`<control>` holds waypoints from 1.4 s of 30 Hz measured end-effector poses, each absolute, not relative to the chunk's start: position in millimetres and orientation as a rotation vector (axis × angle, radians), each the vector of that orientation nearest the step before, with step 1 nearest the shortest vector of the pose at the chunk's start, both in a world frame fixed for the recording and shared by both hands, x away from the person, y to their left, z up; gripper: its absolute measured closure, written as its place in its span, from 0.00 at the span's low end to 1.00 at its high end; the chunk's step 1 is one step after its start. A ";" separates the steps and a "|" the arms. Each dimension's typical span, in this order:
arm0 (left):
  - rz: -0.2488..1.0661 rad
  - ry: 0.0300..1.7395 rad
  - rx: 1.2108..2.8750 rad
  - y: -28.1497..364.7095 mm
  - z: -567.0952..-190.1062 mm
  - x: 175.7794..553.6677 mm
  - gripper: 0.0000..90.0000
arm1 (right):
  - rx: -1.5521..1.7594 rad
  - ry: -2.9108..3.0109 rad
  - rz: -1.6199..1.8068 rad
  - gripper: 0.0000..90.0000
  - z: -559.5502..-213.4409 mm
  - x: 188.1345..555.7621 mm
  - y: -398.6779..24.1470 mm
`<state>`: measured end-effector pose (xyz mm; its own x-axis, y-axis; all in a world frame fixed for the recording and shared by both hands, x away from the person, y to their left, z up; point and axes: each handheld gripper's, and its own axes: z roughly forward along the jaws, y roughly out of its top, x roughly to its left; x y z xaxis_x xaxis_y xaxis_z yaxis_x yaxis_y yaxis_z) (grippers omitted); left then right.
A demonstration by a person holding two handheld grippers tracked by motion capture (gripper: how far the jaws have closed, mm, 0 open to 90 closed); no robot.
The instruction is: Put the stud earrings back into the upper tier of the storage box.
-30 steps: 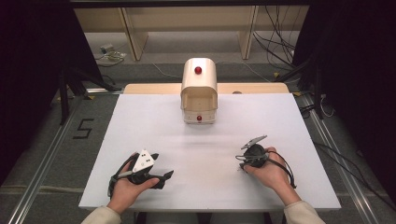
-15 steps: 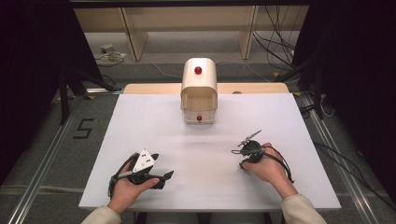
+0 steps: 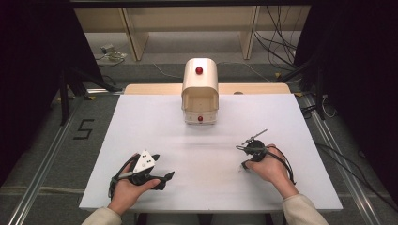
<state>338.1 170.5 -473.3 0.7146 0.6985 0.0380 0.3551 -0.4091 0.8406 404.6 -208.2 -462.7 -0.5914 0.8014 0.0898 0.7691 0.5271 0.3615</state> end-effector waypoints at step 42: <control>0.487 0.800 2.031 170.4 -473.3 338.0 0.18 | 1.663 2.460 0.548 0.92 -461.0 402.2 -198.3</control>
<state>338.0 170.4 -473.3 0.7162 0.6968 0.0385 0.3543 -0.4106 0.8402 402.2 -198.3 -461.0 -0.3880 0.9162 0.1001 0.8720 0.3298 0.3617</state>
